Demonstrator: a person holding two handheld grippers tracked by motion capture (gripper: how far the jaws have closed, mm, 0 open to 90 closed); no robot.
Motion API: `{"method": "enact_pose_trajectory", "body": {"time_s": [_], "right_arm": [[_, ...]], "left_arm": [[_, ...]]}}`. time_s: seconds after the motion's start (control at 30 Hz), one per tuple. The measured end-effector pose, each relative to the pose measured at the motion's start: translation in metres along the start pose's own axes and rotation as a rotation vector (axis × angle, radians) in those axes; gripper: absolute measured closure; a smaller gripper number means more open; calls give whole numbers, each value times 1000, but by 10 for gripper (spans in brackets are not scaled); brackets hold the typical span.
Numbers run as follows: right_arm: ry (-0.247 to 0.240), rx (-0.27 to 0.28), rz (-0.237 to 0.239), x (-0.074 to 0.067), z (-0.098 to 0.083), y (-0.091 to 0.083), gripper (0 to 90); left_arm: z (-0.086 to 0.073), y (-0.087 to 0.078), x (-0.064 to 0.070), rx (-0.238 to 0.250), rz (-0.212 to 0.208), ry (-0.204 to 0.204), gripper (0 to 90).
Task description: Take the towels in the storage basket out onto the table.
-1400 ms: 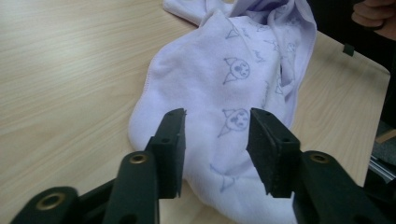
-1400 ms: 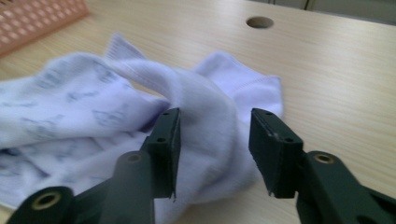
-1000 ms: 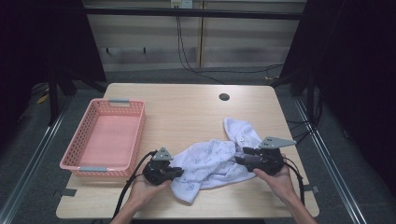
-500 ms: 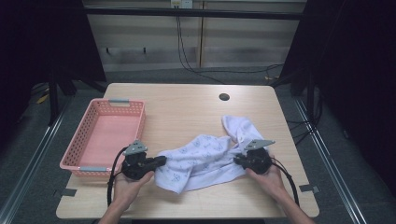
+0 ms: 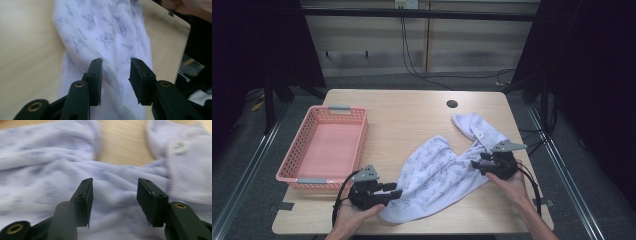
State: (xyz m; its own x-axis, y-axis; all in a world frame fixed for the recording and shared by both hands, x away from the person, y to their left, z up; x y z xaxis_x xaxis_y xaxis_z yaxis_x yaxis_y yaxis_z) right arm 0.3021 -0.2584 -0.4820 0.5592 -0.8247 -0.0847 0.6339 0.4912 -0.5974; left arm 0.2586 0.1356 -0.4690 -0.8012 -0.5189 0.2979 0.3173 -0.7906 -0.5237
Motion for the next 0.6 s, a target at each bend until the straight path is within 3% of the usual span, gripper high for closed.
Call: {"method": "enact_pose_trajectory", "body": {"time_s": [0.07, 0.1, 0.23, 0.27, 0.33, 0.4, 0.43, 0.53, 0.6], "right_arm": [[-32, -1, 56, -19, -1, 0, 459], [-41, -16, 94, -28, -2, 2, 454], [-67, -59, 183, -55, -9, 11, 429], [-74, -69, 187, -60, -10, 14, 421], [-75, -76, 222, -66, -12, 19, 407], [-65, -92, 246, -70, -15, 25, 395], [-77, -102, 246, -72, -17, 27, 393], [-109, -125, 233, -77, -21, 32, 382], [-137, -128, 212, -78, -22, 32, 404]], "left_arm": [[15, 7, -14, 18, 33, -4, 605], [17, 11, -17, 17, 26, -9, 619], [32, 36, -39, 27, 69, -21, 588], [35, 43, -45, 32, 75, -36, 571], [38, 56, -53, 22, 51, -51, 525], [39, 70, -55, -28, 92, -32, 509], [38, 78, -57, -55, 83, -21, 506], [33, 90, -61, -79, 67, -17, 688], [30, 92, -61, -91, 107, -10, 858]]}}
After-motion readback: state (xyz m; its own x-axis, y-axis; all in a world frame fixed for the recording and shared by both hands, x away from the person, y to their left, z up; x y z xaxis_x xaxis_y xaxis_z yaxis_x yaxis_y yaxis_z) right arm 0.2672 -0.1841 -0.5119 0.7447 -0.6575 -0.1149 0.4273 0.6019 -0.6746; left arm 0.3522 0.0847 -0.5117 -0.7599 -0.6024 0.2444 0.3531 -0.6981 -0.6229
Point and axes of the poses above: each handheld gripper's, and its own axes: y roughly forward along the jaws, z roughly out of its top, x roughly to its right, the point moved 2 cm from there along y, roughly forward along the jaws, and after that the axes turned 2 degrees about x, right-handed, at the moved point
